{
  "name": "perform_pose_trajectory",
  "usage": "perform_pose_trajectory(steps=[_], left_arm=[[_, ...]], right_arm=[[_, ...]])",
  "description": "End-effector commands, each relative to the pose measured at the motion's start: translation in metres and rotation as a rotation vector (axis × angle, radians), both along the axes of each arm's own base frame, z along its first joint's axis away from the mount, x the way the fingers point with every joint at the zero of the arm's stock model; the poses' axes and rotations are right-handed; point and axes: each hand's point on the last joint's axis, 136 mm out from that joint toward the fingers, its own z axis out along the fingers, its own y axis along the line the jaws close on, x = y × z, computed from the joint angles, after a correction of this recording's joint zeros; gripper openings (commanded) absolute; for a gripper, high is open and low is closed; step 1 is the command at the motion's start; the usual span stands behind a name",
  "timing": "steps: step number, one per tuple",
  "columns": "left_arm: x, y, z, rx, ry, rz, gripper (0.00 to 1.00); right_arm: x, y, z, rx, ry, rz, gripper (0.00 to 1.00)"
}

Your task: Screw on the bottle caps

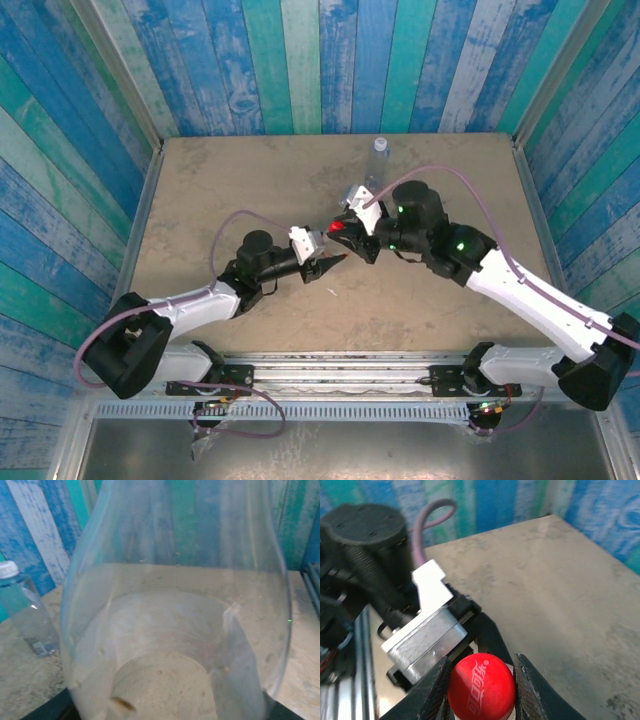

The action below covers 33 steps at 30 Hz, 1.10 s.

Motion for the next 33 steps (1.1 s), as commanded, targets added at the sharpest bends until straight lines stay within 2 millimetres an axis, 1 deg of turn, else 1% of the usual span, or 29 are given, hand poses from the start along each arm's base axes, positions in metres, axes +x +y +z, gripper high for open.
perform_pose_trajectory(steps=[1, 3, 4, 5, 7, 9, 10, 12, 15, 17, 19, 23, 25, 27, 29, 33], left_arm=[[0.028, 0.023, 0.041, -0.095, -0.106, 0.211, 0.54], [0.028, 0.022, 0.04, -0.087, -0.113, 0.22, 0.54], [0.028, 0.022, 0.039, -0.078, -0.113, 0.222, 0.54], [0.027, 0.021, 0.039, -0.07, -0.116, 0.221, 0.54], [0.025, 0.02, 0.039, -0.061, -0.119, 0.212, 0.54], [0.02, 0.018, 0.036, -0.05, -0.113, 0.184, 0.54], [0.016, 0.015, 0.035, -0.046, -0.108, 0.156, 0.54], [0.003, 0.006, 0.028, -0.012, -0.086, 0.061, 0.56], [-0.013, -0.001, 0.019, 0.008, -0.053, -0.041, 0.56], [-0.023, -0.003, 0.017, 0.004, -0.04, -0.098, 0.56], [-0.036, -0.007, 0.016, -0.003, -0.022, -0.177, 0.56], [-0.057, -0.012, 0.02, -0.016, 0.0, -0.312, 0.56], [-0.069, -0.015, 0.02, 0.0, 0.021, -0.413, 0.58], [-0.078, -0.018, 0.021, 0.012, 0.033, -0.49, 0.57], [-0.08, -0.02, 0.024, 0.012, 0.031, -0.511, 0.56], [-0.081, -0.021, 0.029, 0.012, 0.024, -0.532, 0.56]], right_arm=[[0.025, -0.023, -0.004, 0.076, 0.107, -0.396, 0.02], [0.032, -0.031, -0.014, 0.08, 0.128, -0.545, 0.01], [0.033, -0.036, -0.018, 0.065, 0.117, -0.627, 0.01], [0.034, -0.037, -0.018, 0.051, 0.089, -0.675, 0.02], [0.033, -0.033, -0.015, 0.023, 0.046, -0.7, 0.05], [0.03, -0.023, -0.007, 0.031, 0.03, -0.651, 0.11], [0.029, -0.019, 0.0, 0.046, 0.019, -0.619, 0.14], [0.022, -0.007, 0.011, 0.073, -0.001, -0.521, 0.25], [0.007, 0.009, 0.03, 0.111, -0.028, -0.318, 0.45], [-0.002, 0.012, 0.04, 0.126, -0.038, -0.195, 0.52], [-0.015, 0.011, 0.046, 0.142, -0.034, -0.028, 0.6], [-0.045, 0.001, 0.052, 0.149, -0.02, 0.266, 0.64], [-0.061, -0.006, 0.048, 0.117, -0.02, 0.401, 0.65], [-0.069, -0.011, 0.042, 0.08, -0.016, 0.481, 0.65], [-0.073, -0.014, 0.037, 0.06, -0.005, 0.537, 0.63], [-0.076, -0.015, 0.04, 0.081, 0.051, 0.615, 0.55]])
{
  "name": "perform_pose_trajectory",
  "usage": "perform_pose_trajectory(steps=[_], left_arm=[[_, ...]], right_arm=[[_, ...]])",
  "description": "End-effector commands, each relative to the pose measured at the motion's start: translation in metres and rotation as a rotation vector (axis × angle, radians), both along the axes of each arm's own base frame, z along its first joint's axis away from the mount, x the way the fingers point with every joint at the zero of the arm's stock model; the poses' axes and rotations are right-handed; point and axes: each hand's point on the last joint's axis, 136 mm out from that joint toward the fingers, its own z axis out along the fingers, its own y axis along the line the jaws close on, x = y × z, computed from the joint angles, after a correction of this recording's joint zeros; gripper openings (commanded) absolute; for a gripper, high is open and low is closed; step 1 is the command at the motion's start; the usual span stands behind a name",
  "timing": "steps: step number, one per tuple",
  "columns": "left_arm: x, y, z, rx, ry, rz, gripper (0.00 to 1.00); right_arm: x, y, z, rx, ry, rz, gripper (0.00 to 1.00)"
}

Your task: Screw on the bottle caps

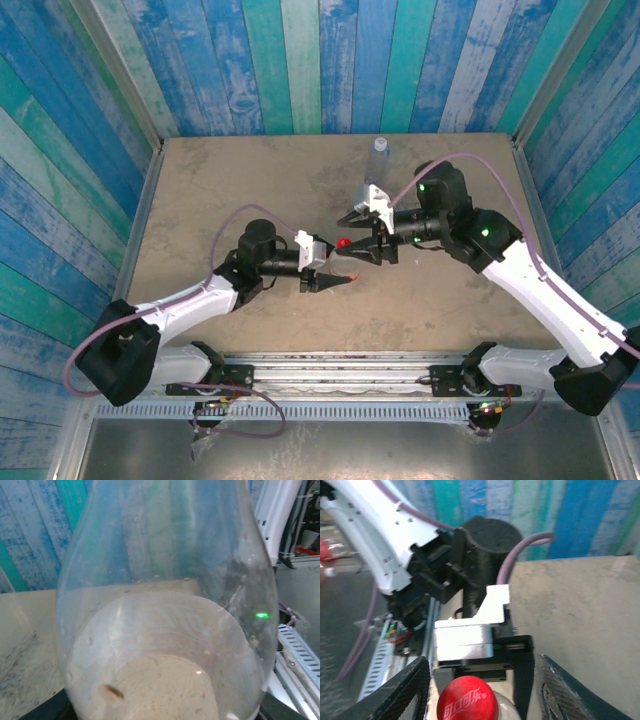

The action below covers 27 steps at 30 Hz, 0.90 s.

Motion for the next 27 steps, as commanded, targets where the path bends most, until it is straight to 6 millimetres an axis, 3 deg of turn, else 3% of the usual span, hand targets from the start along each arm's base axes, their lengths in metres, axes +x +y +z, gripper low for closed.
perform_pose_trajectory(steps=[1, 7, 11, 15, 17, 21, 27], left_arm=[[-0.011, 0.0, 0.005, 0.004, 0.0, -0.083, 0.56], [-0.008, -0.002, 0.006, 0.008, -0.007, -0.087, 0.56], [-0.006, -0.003, 0.006, 0.016, -0.009, -0.078, 0.55], [0.01, -0.002, 0.002, 0.015, -0.009, 0.028, 0.54], [0.03, 0.001, 0.0, 0.002, -0.015, 0.154, 0.54], [0.08, 0.02, 0.004, -0.038, -0.038, 0.49, 0.54], [0.111, 0.035, 0.004, -0.066, -0.059, 0.694, 0.47]], right_arm=[[-0.028, -0.002, -0.003, 0.005, 0.065, 0.195, 0.54], [-0.025, 0.001, -0.01, -0.01, 0.111, 0.213, 0.39], [-0.024, 0.0, -0.008, -0.004, 0.106, 0.206, 0.23], [-0.016, 0.001, -0.001, 0.014, 0.075, 0.149, 0.12], [0.003, 0.004, 0.005, 0.045, 0.068, 0.022, 0.09], [0.059, 0.0, 0.003, 0.102, 0.046, -0.394, 0.0], [0.086, -0.011, -0.019, 0.029, -0.036, -0.867, 0.01]])
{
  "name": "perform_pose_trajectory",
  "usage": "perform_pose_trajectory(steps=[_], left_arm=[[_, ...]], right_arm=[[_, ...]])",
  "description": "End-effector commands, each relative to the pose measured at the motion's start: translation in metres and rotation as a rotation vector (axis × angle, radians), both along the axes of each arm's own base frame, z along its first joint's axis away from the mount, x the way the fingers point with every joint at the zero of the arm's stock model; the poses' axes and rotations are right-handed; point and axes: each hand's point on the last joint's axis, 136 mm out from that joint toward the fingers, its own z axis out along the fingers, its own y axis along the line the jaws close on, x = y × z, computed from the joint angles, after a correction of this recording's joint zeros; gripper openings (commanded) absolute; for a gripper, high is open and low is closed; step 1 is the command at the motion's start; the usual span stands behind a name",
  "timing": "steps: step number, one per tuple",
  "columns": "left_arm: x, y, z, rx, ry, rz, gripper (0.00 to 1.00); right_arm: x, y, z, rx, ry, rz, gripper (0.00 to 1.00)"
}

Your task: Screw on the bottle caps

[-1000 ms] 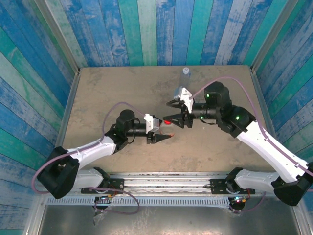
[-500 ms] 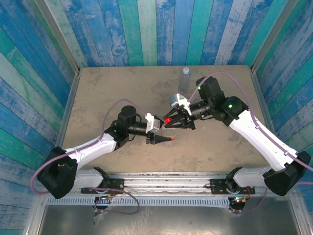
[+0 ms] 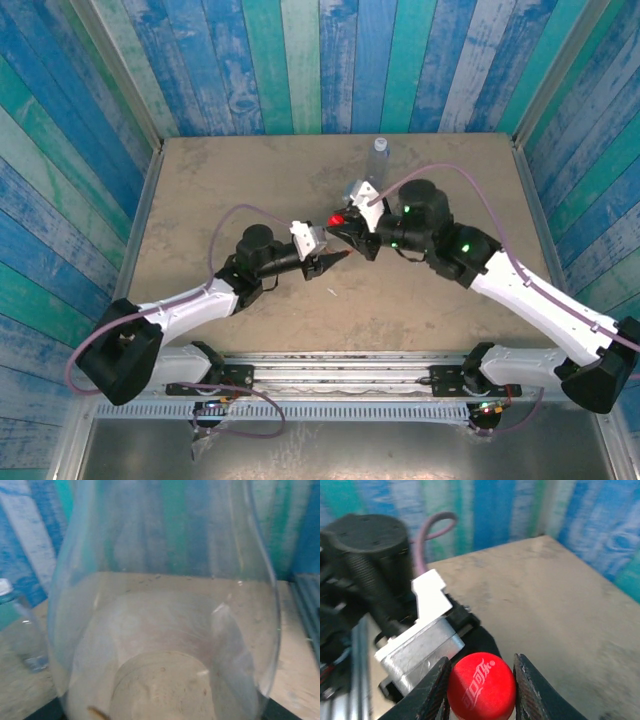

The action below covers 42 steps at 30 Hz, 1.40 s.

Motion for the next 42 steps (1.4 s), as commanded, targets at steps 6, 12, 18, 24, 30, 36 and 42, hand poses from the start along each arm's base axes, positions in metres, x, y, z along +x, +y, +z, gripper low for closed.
perform_pose_trajectory(steps=[6, 12, 18, 24, 30, 36, 42], left_arm=[[0.041, 0.018, 0.004, -0.015, -0.049, 0.256, 0.49], [0.023, 0.018, 0.001, 0.009, -0.048, 0.191, 0.52], [-0.021, -0.003, -0.012, 0.043, 0.001, -0.095, 0.54], [-0.052, -0.011, -0.007, 0.031, 0.004, -0.283, 0.54], [-0.07, -0.017, 0.002, 0.041, 0.005, -0.421, 0.54], [-0.078, -0.019, 0.008, 0.035, -0.003, -0.483, 0.54], [-0.079, -0.02, 0.006, 0.049, 0.005, -0.505, 0.54]], right_arm=[[0.043, -0.035, -0.016, 0.088, 0.089, -0.632, 0.01], [0.037, -0.027, 0.008, 0.064, 0.002, -0.524, 0.2], [-0.014, -0.005, 0.04, 0.096, -0.076, 0.016, 0.62], [-0.062, -0.019, 0.049, 0.103, -0.083, 0.399, 0.7], [-0.081, -0.024, 0.031, 0.008, -0.058, 0.563, 0.65], [-0.078, -0.024, 0.019, 0.012, 0.003, 0.621, 0.58], [-0.071, -0.023, 0.01, 0.008, 0.052, 0.62, 0.51]])
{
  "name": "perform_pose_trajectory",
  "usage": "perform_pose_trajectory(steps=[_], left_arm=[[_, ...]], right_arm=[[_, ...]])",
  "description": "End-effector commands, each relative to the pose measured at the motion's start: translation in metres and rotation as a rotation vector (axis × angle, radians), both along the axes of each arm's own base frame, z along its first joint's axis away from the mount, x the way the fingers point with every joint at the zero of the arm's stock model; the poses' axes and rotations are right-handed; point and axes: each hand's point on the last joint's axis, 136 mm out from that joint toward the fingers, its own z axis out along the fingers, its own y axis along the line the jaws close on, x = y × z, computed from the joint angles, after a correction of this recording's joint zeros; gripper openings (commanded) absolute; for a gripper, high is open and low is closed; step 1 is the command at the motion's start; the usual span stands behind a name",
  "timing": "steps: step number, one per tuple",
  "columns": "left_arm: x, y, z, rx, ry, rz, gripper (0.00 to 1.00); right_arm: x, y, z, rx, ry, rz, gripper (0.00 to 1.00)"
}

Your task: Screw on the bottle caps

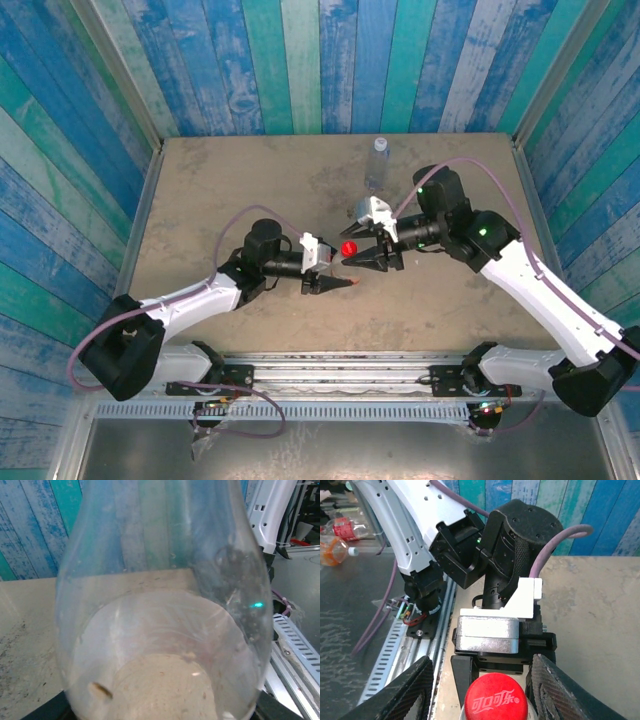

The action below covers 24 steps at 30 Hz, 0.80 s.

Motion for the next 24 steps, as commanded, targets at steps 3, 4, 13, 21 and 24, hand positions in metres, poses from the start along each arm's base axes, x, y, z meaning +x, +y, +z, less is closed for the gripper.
perform_pose_trajectory(steps=[3, 4, 13, 21, 24], left_arm=[[-0.0067, 0.0, 0.0185, -0.025, -0.041, -0.046, 0.54], [-0.0067, 0.0, 0.0197, -0.027, -0.043, -0.046, 0.54], [-0.0044, 0.0006, 0.0195, -0.025, -0.042, -0.026, 0.54], [-0.0063, 0.0021, 0.0244, -0.04, -0.052, -0.027, 0.54], [-0.0071, 0.0021, 0.0238, -0.04, -0.05, -0.029, 0.54]], right_arm=[[-0.0063, -0.0003, 0.008, 0.019, 0.026, 0.052, 0.43], [-0.0061, 0.0, 0.0071, 0.016, 0.031, 0.053, 0.41], [-0.005, 0.0, 0.0058, -0.001, 0.047, 0.049, 0.16], [-0.0019, -0.0028, 0.0014, -0.018, 0.047, 0.011, 0.48], [-0.0005, -0.0028, 0.0004, -0.02, 0.043, 0.004, 0.52]])
